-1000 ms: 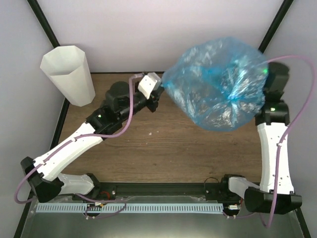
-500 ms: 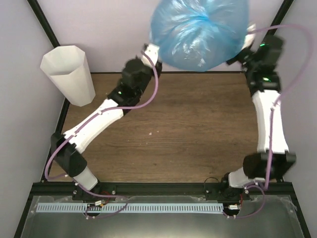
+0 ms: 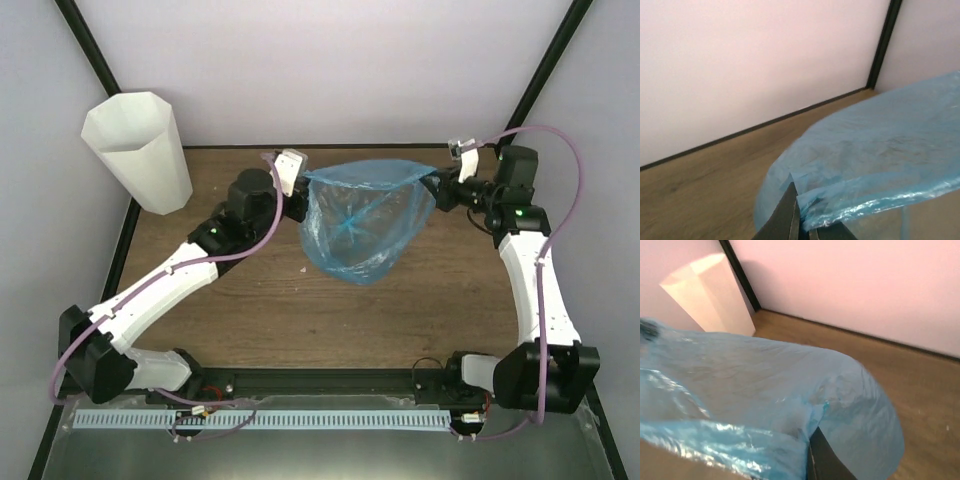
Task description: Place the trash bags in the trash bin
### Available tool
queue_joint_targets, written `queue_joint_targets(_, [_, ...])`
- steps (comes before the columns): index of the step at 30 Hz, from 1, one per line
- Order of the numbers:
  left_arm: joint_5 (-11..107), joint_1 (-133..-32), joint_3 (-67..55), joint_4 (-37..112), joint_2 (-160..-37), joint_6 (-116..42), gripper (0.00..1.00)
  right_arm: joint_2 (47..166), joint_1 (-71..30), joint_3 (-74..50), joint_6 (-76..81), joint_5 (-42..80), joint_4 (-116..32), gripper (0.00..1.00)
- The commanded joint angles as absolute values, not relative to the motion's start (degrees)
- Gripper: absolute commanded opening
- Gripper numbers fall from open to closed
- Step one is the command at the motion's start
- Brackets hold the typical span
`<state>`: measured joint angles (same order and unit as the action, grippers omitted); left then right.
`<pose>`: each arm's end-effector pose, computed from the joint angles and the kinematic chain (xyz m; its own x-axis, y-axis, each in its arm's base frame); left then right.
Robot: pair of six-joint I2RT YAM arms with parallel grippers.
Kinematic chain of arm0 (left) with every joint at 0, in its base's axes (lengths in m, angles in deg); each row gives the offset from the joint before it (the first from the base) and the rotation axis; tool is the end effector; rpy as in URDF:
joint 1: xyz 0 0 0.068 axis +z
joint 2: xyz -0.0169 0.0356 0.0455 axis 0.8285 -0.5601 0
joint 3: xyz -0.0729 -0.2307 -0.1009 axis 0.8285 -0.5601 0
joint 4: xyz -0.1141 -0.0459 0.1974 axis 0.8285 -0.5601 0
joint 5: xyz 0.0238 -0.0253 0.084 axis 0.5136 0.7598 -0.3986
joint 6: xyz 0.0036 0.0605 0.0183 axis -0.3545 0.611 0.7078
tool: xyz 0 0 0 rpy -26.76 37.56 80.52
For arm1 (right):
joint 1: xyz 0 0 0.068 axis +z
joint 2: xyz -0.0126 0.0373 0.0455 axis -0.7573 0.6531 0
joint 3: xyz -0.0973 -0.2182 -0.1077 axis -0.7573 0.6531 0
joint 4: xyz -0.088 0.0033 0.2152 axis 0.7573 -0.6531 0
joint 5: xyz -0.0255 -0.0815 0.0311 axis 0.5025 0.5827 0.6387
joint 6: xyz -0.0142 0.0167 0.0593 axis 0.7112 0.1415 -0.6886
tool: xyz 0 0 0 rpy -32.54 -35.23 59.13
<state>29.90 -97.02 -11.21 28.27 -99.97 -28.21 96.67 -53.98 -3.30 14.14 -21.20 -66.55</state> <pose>0.2305 -0.1902 0.3487 -0.2394 0.1422 -0.9604 0.5161 0.8566 -0.0018 0.2520 0.0150 0.3417 -0.4480 -0.0229 -0.8938 -0.6235 0.7245 0.2939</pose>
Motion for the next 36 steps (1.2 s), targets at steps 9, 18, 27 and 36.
queue_joint_targets(9, [38.1,-94.4,2.2,20.8,-108.9,-35.7,0.04,102.8,-54.2,-10.2,13.4,-22.8,-67.1,0.01])
queue_joint_targets(18, [40.9,-90.8,25.1,16.5,-125.1,-33.7,0.04,120.0,-56.9,-27.6,14.7,-16.2,-71.0,0.01])
queue_joint_targets(27, [47.9,-91.3,42.0,21.3,-127.0,-30.1,0.04,120.2,-62.5,-59.6,15.2,-17.8,-76.0,0.01])
queue_joint_targets(36, [51.3,-94.1,31.4,26.4,-130.6,-28.3,0.04,97.6,-62.5,-10.5,14.7,-12.8,-48.0,0.01])
